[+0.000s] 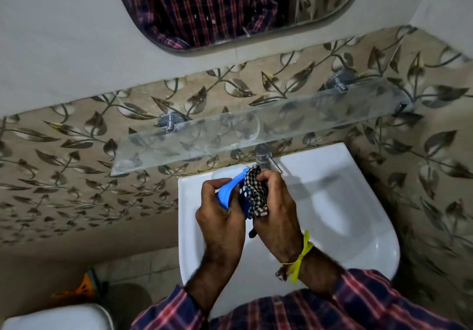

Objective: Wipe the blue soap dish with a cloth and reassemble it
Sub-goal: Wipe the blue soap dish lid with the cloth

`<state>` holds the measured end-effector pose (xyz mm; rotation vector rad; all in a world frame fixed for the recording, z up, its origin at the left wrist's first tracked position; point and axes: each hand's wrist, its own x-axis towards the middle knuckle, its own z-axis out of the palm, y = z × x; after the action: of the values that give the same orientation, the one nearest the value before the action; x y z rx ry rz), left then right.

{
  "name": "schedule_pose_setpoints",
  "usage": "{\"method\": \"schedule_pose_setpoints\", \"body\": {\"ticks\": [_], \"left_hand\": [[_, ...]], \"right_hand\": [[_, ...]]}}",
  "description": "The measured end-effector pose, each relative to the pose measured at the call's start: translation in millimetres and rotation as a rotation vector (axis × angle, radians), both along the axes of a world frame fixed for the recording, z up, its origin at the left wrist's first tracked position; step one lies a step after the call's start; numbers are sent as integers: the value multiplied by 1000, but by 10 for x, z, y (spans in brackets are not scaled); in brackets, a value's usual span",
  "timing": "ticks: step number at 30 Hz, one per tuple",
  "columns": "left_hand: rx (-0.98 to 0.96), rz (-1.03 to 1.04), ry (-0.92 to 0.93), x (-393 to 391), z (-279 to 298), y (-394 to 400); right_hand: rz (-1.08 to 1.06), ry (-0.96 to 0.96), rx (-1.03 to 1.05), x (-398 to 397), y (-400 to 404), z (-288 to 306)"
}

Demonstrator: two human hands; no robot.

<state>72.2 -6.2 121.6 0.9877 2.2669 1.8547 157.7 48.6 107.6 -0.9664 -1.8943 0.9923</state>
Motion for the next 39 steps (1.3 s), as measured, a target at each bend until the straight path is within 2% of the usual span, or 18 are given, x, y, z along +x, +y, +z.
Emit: {"method": "schedule_pose_setpoints", "body": {"ticks": [5,8,11,13,16,18,22,26,29,33,39], "left_hand": [[-15,7,27,-38,-68,-38],[64,-49,77,-186,41,-8],[57,-236,160,-357,139,-19],[25,-384,175,-435,174,-31],[-110,-601,-63,-490,245,-5],[-143,-657,-227,-518,269,46],[-130,-537,-263,-589,207,68],[10,-462,-440,-646,139,14],[72,-417,-415,-811,167,-34],[-40,-471,-353,-732,106,-49],[60,-383,-288,-862,176,-91]], "right_hand": [[151,-77,-83,112,252,143],[-15,-86,-161,356,468,118],[-144,158,-174,565,632,129],[-55,304,-113,558,625,206],[182,402,-36,408,462,280],[322,334,31,323,369,317],[508,115,166,168,281,377],[575,146,74,159,323,322],[540,167,-4,346,310,188],[514,156,-18,235,234,240],[540,168,-54,373,286,215]]}}
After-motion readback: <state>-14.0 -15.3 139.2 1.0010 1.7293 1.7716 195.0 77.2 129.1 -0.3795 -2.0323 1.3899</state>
